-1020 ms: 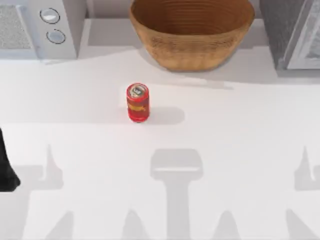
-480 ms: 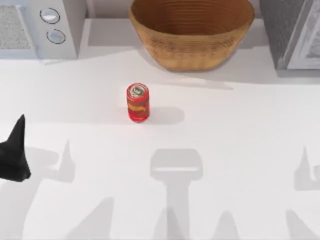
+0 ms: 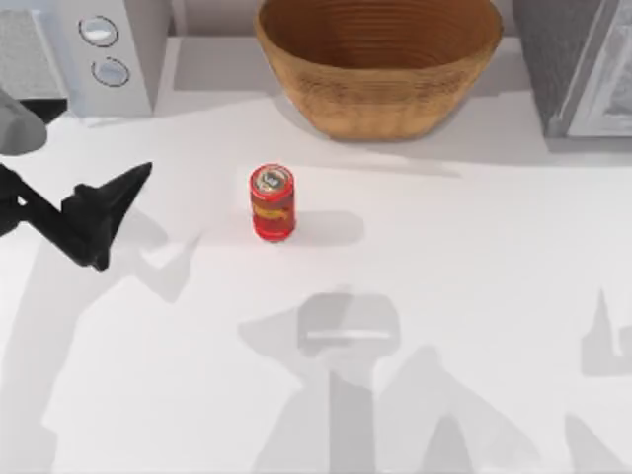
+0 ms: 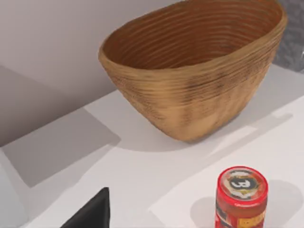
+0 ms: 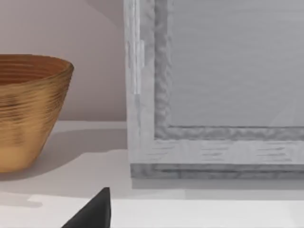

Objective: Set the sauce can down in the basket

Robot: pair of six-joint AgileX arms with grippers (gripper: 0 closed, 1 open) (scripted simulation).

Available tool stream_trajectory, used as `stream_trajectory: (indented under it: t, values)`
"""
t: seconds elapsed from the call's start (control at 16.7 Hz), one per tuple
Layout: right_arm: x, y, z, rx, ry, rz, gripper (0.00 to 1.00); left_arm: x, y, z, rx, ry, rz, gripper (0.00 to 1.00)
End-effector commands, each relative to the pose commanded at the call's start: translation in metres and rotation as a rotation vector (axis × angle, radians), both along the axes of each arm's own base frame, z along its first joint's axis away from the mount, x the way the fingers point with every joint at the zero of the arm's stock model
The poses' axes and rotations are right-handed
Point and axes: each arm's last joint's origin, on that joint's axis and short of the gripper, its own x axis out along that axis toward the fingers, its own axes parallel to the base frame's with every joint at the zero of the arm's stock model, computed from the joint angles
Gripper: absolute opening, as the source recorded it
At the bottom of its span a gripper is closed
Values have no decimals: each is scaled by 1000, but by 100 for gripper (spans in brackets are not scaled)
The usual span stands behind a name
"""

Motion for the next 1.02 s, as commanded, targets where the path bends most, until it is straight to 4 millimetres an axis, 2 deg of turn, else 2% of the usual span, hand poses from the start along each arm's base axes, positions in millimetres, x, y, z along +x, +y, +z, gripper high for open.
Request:
stream_trajectory:
  t: [0.12,0.24,0.42,0.54,0.66,0.84,1.02]
  values:
    - [0,0,0,0,0,0,100,37,-4,-9,3,18,-132,100]
    - [0,0,0,0,0,0,100,74,-8,-27,-5,31,-261,100]
    - [0,0,0,0,0,0,100,121,-14,-69,-36,40,-436,100]
    - [0,0,0,0,0,0,100,145,-16,-101,-64,40,-536,100]
    - [0,0,0,0,0,0,100,162,-18,-134,-95,36,-618,100]
    - [0,0,0,0,0,0,100,176,-19,-176,-138,29,-707,100]
    - [0,0,0,0,0,0,100,180,-19,-199,-162,25,-749,100]
